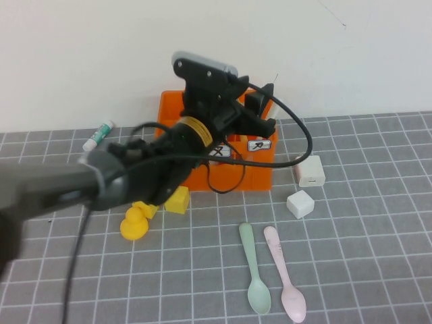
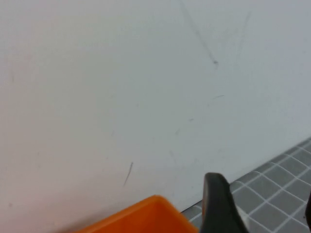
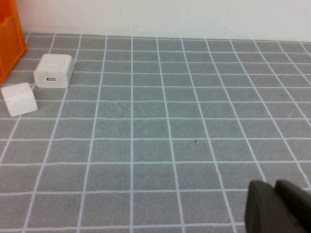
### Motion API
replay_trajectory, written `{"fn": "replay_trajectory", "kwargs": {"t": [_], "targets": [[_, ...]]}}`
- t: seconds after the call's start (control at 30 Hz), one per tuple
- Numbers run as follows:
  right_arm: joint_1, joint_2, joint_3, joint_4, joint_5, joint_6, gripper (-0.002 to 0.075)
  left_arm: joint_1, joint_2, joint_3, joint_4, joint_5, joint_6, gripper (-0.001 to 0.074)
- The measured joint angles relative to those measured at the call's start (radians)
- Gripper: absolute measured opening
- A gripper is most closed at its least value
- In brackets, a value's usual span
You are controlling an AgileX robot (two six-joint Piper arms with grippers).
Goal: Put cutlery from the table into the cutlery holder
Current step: Place the knife on the box, then pick up the spoon
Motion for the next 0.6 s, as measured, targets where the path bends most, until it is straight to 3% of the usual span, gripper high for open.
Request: {"fn": "replay_trajectory", "kwargs": {"t": [0.1, 0.2, 0.27, 0.6], "targets": [[0.000, 0.000, 0.000, 0.000, 0.000, 0.000, 0.0029, 0.000, -0.110, 0.050, 0.067, 0.063, 0.000, 0.0291], [0.000, 0.000, 0.000, 0.000, 0.000, 0.000, 0.0029, 0.000, -0.260, 0.126, 0.126, 0.126, 0.000, 0.0126], [0.000, 0.000, 0.000, 0.000, 0.000, 0.000, 0.0029, 0.000, -0.383, 0.195, 0.157, 0.161, 0.000, 0.0054], [0.000, 0.000, 0.000, 0.000, 0.000, 0.000, 0.0029, 0.000, -0.954, 0.639, 0.185, 0.205, 0.014, 0.0001]]}}
